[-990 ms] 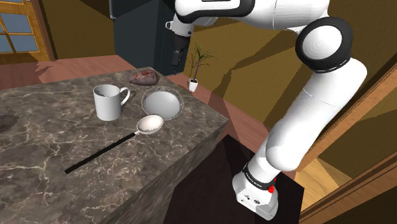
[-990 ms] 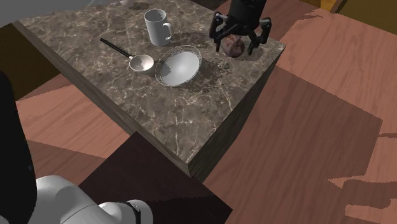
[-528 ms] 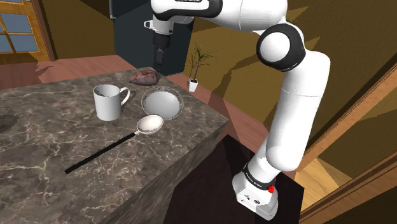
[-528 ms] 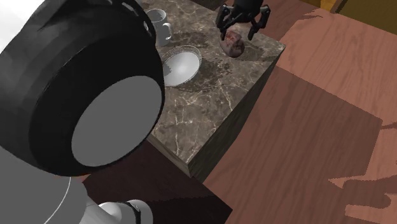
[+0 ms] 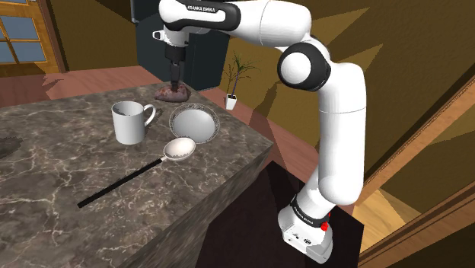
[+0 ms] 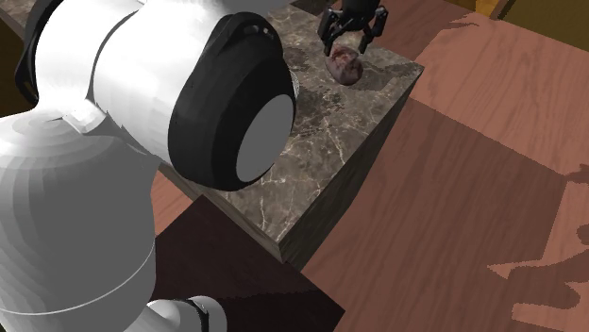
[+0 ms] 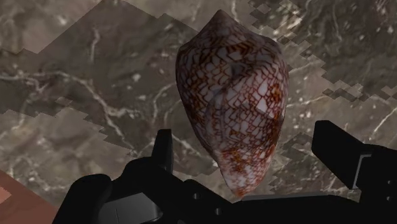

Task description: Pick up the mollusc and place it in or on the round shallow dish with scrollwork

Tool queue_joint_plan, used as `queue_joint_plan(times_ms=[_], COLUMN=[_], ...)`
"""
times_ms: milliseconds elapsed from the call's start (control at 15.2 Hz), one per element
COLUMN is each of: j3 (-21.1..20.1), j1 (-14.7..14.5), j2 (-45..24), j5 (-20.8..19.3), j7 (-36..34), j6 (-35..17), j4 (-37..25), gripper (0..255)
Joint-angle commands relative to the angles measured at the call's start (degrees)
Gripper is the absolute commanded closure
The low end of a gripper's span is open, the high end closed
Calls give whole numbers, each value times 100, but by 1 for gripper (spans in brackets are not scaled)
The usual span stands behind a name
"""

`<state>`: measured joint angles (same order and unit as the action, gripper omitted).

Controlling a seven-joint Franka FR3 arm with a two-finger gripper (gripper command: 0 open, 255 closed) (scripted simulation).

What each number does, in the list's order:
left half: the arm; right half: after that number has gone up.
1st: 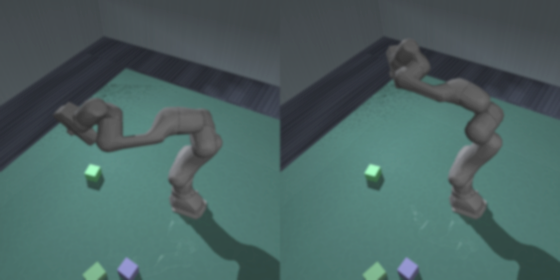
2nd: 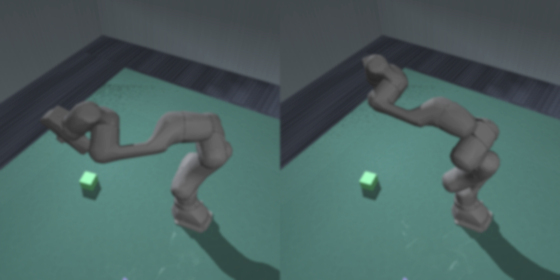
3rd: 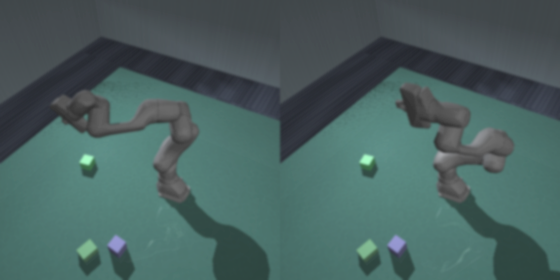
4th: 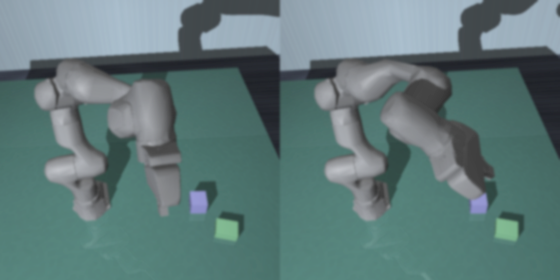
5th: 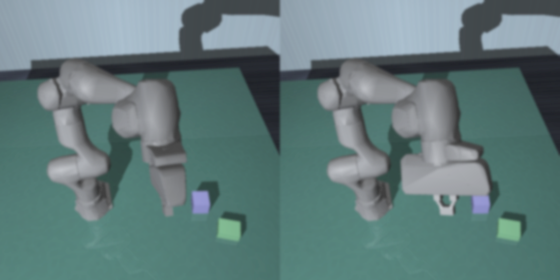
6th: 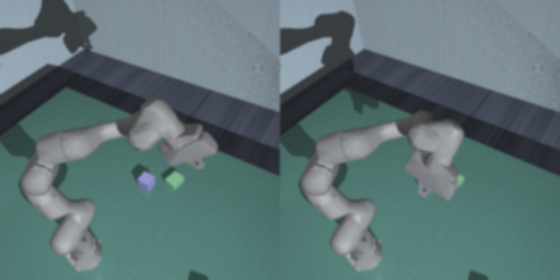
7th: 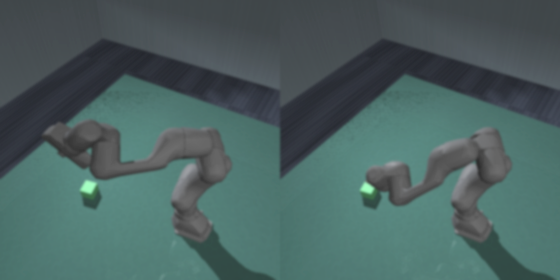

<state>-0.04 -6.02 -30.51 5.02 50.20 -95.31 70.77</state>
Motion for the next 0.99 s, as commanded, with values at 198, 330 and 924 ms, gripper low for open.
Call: queue_joint_plan(times_ms=[198,330,924], j3=[-6,-6,-6], j1=[-18,-18,-18], j2=[37,38,38], j5=[4,4,4], j7=[21,21,21], j6=[-374,-374,-375], j4=[408,408,409], gripper=[0,0,255])
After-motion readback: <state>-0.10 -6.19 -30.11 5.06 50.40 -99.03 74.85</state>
